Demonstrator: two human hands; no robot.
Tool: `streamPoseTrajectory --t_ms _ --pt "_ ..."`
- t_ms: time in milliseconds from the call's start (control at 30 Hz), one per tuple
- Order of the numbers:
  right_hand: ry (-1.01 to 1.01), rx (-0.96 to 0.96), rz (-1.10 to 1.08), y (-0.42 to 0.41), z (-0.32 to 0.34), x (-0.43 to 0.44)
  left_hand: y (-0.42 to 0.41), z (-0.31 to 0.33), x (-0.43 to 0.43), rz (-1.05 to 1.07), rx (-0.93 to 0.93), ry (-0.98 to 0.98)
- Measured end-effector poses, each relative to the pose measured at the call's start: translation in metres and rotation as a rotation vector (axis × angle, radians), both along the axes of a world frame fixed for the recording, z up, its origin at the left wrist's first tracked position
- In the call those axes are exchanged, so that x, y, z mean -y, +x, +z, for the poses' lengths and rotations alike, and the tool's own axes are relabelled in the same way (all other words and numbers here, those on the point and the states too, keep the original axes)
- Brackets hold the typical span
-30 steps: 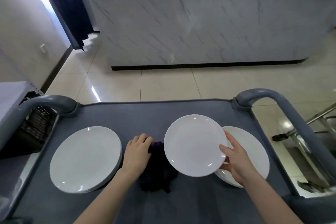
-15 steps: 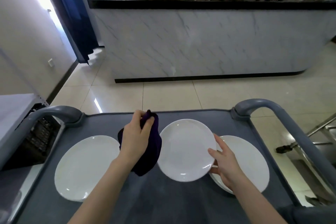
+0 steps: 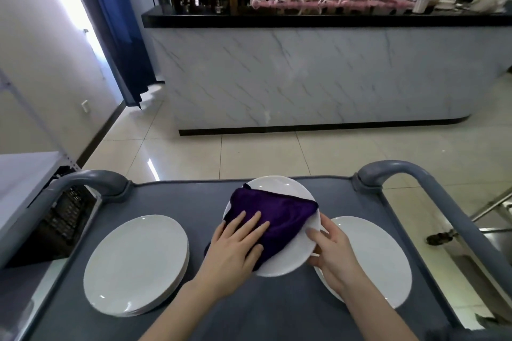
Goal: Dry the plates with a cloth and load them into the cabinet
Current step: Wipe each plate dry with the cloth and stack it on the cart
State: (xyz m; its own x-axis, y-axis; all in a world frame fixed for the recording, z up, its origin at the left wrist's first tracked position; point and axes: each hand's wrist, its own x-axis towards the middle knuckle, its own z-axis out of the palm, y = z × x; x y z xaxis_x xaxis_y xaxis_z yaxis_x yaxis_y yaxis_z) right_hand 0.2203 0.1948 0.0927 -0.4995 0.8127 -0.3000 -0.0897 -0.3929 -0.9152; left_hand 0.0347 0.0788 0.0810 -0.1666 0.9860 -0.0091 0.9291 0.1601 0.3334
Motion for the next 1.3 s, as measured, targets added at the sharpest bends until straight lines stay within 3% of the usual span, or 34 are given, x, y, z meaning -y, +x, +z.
streamPoseTrajectory --t_ms 167,367,667,800,1000,1300 --pt "0.026 -0.016 -0.027 -0.011 0.006 -0.001 0.025 0.007 -0.008 -0.103 0.005 0.050" --pt "0.072 -0.020 0.063 -0.005 0.014 0.004 0.003 0.015 -0.042 0.002 -0.105 0.007" --pt "0.122 -0.054 0.023 0.002 0.034 -0.002 -0.028 0.021 -0.028 0.211 0.138 0.161" --pt "0.118 -0.070 -0.026 0.002 0.038 -0.010 -0.018 0.016 0.003 0.160 0.249 0.229" --pt "0.115 -0.092 -0.002 -0.012 0.034 -0.002 0.025 0.020 0.011 -0.063 0.163 0.193" --pt "0.160 -0.022 0.072 -0.003 0.042 -0.003 0.021 0.031 -0.031 -0.190 0.112 0.166"
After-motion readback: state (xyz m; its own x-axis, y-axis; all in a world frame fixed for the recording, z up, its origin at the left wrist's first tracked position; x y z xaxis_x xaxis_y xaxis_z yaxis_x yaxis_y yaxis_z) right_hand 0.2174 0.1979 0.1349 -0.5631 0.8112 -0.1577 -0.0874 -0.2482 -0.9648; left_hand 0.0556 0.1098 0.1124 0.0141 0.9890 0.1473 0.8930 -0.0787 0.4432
